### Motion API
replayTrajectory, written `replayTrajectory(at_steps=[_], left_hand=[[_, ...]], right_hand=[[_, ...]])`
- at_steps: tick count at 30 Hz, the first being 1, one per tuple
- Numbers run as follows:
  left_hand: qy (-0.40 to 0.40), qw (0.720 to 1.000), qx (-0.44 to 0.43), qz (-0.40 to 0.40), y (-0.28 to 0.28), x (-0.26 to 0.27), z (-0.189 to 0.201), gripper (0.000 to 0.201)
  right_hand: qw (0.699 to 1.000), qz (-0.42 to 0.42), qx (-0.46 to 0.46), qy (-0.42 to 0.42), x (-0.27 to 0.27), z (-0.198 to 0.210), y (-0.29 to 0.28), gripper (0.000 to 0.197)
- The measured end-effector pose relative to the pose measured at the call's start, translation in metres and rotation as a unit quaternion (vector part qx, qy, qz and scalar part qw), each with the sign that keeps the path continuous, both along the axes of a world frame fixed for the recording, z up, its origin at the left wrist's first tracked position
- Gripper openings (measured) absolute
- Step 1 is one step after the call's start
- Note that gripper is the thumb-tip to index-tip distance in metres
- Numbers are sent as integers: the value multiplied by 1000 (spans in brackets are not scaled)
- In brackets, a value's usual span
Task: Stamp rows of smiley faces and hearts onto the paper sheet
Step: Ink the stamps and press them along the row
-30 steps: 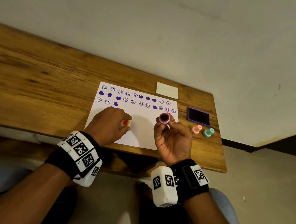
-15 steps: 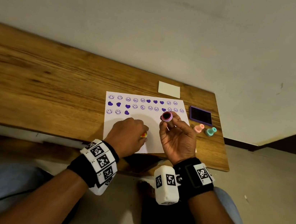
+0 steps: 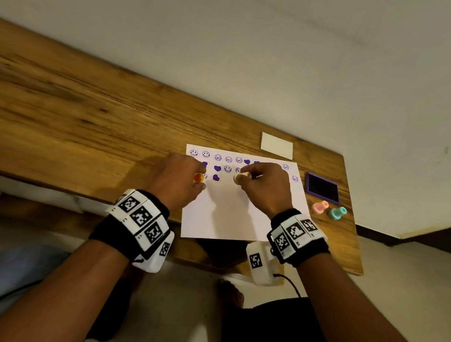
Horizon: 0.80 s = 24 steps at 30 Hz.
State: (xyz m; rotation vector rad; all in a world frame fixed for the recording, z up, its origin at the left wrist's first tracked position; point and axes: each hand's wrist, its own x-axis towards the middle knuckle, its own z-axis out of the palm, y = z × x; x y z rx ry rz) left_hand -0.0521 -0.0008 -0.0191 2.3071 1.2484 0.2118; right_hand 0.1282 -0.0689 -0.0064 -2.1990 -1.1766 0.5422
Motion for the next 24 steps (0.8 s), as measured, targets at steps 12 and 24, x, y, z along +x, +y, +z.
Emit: replayTrajectory(at_steps=[12, 24], left_hand=[[71, 997, -13, -41, -7, 6, -11, 38], [55, 998, -19, -1, 4, 0, -10, 43]], right_hand=[[987, 56, -76, -129, -13, -1, 19, 16], [983, 61, -90, -146, -13, -5, 26, 17]])
